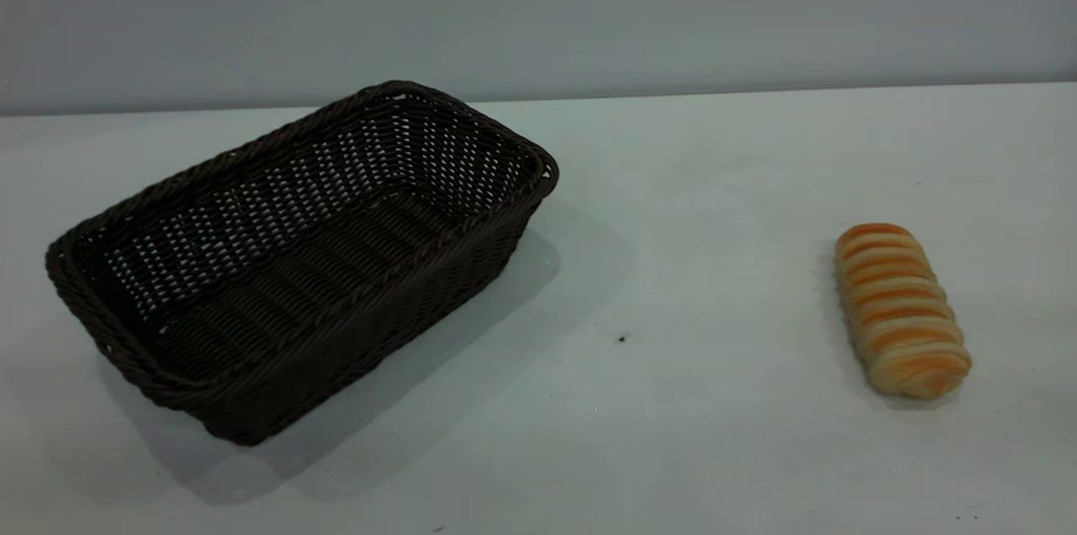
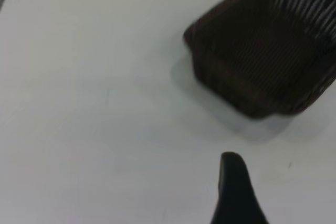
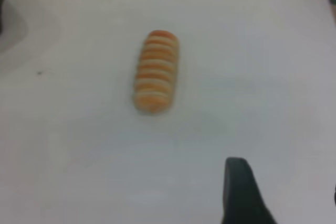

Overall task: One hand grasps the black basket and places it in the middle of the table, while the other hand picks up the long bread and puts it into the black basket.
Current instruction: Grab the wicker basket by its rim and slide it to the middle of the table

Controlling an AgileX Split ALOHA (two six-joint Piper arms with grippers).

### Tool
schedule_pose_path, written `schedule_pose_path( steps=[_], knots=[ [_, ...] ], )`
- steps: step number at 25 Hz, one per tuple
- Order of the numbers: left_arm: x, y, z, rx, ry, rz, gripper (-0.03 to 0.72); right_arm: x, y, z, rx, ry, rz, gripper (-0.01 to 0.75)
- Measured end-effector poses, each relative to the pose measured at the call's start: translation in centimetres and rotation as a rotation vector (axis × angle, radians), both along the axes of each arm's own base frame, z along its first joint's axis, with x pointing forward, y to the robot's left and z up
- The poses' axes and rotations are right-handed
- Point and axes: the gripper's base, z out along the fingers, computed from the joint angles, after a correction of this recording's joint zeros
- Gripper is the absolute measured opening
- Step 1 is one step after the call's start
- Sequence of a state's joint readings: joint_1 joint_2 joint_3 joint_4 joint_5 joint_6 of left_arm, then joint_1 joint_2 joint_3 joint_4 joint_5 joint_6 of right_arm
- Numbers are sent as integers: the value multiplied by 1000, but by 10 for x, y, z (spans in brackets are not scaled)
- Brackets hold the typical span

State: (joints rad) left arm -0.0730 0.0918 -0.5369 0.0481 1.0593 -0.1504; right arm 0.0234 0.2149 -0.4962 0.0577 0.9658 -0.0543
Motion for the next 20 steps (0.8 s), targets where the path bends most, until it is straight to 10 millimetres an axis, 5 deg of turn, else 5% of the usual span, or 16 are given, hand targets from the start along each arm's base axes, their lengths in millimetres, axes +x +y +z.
schedule_pose_path(
  steps=[10, 16, 20],
  knots=[
    [121, -8, -4, -55, 434, 115, 513, 78, 12, -12, 55, 167, 97, 573],
    [191, -16, -55, -160, 580, 239, 511, 89, 13, -16, 47, 172, 110, 583],
    [222, -23, -92, -257, 619, 311, 511, 90, 13, -16, 45, 171, 113, 583]
  ],
)
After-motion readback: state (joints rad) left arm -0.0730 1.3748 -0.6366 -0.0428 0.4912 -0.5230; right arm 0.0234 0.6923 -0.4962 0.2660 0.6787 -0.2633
